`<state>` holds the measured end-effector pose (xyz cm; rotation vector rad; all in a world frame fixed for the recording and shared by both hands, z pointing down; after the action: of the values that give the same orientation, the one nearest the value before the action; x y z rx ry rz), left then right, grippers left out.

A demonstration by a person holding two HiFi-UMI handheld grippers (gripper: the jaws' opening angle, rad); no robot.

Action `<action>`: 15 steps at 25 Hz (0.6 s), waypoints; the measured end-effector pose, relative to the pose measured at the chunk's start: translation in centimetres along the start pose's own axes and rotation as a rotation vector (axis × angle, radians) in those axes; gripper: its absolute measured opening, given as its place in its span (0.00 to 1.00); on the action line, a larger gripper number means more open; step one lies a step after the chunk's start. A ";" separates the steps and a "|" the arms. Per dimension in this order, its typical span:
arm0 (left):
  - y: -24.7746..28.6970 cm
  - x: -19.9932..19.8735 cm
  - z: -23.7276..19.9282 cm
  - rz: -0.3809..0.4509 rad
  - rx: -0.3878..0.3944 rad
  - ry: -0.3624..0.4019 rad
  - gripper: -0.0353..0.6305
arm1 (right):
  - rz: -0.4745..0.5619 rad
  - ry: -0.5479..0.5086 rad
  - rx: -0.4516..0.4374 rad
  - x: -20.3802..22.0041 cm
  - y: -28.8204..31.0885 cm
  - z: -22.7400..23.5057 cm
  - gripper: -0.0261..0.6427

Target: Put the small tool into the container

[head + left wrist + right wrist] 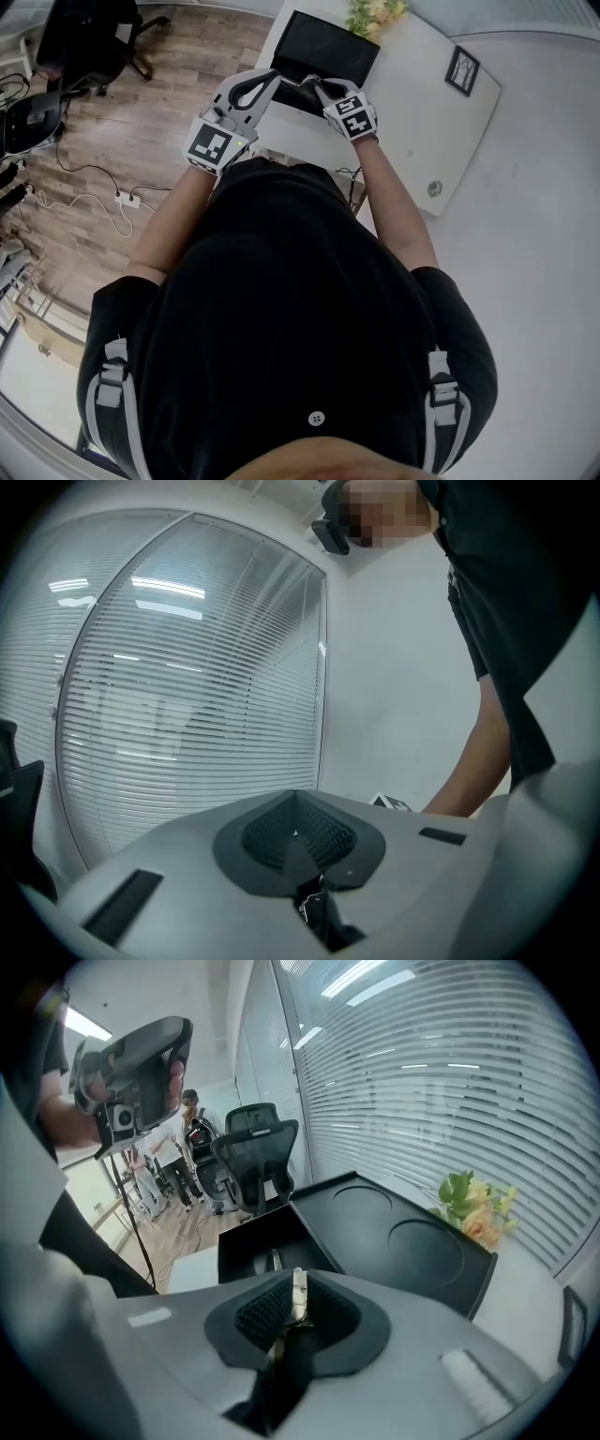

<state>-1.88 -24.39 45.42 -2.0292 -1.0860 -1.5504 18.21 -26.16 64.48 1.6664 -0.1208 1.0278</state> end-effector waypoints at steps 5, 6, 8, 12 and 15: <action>-0.2 0.2 0.1 -0.018 -0.009 0.014 0.06 | 0.083 -0.001 0.043 -1.9 -2.4 0.6 0.12; -0.2 0.2 0.1 -0.022 -0.011 0.015 0.06 | 0.114 0.001 0.049 -2.5 -3.1 0.6 0.12; -0.1 0.0 0.3 -0.028 -0.011 0.020 0.06 | 0.189 0.008 0.061 -3.7 -4.9 0.4 0.12; -0.1 -0.2 0.4 -0.028 0.004 0.041 0.06 | 0.349 0.019 0.099 -6.8 -8.9 -0.1 0.10; 0.1 -1.1 0.7 -0.022 0.021 0.048 0.06 | 0.460 0.022 0.136 -9.0 -11.9 -0.7 0.07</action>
<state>-1.42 -24.35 44.22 -1.9621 -1.1048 -1.5839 18.91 -24.85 49.62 1.7925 -0.4439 1.4226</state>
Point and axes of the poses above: the fingertips, and each gripper's own axes: y forward along the fingers, z to its right, x out of its underside, the point moved 8 cm from there along -y, backward along the fingers, and after that the axes turned 13 degrees about -y, right-handed, at the moved point
